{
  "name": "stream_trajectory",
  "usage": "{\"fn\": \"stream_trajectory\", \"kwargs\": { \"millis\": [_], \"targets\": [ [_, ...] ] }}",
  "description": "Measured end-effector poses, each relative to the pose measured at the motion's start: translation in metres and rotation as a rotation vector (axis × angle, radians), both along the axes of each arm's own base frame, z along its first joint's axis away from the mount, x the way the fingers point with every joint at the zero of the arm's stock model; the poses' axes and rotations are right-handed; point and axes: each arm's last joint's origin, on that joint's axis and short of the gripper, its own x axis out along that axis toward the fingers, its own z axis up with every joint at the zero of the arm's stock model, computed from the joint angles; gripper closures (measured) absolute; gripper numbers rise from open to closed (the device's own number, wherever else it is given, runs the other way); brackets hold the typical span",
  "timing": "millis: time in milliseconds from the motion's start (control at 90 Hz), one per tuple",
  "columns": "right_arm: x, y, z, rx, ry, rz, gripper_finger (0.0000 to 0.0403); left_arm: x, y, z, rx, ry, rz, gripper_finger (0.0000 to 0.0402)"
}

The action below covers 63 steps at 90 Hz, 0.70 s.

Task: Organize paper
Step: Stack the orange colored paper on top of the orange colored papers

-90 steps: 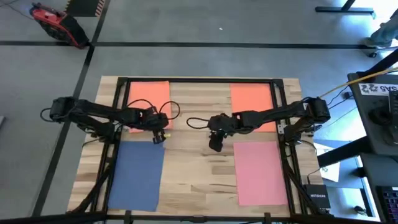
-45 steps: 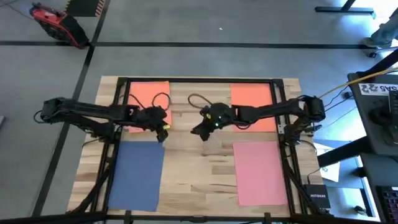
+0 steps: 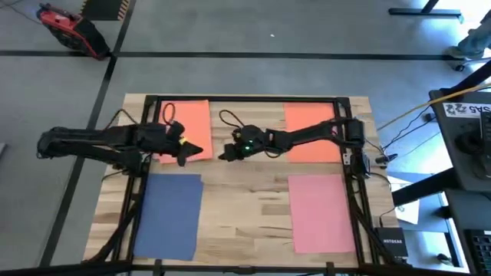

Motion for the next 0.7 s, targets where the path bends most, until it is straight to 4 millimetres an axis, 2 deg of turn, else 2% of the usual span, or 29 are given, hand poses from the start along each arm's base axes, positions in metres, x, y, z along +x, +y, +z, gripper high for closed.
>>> {"fn": "stream_trajectory", "kwargs": {
  "millis": [111, 289, 444, 611, 700],
  "targets": [
    [0.028, -0.004, 0.001, 0.006, 0.053, -0.023, 0.0292, -0.014, 0.0, 0.005, -0.066, -0.117, -0.003, 0.0401],
    [0.051, -0.008, -0.013, -0.016, 0.224, -0.036, 0.0292, -0.036, 0.0, 0.013, -0.085, -0.221, -0.002, 0.0401],
    [0.054, -0.014, -0.022, -0.016, 0.286, -0.087, 0.0284, -0.052, -0.001, 0.016, -0.081, -0.249, -0.005, 0.0401],
    [0.053, -0.027, -0.021, -0.021, 0.28, -0.142, 0.025, -0.065, -0.001, 0.011, -0.082, -0.209, -0.003, 0.0401],
    [0.055, -0.033, -0.027, 0.003, 0.263, -0.153, 0.0233, -0.068, -0.002, 0.011, -0.077, -0.207, -0.004, 0.0401]
  ]
}}
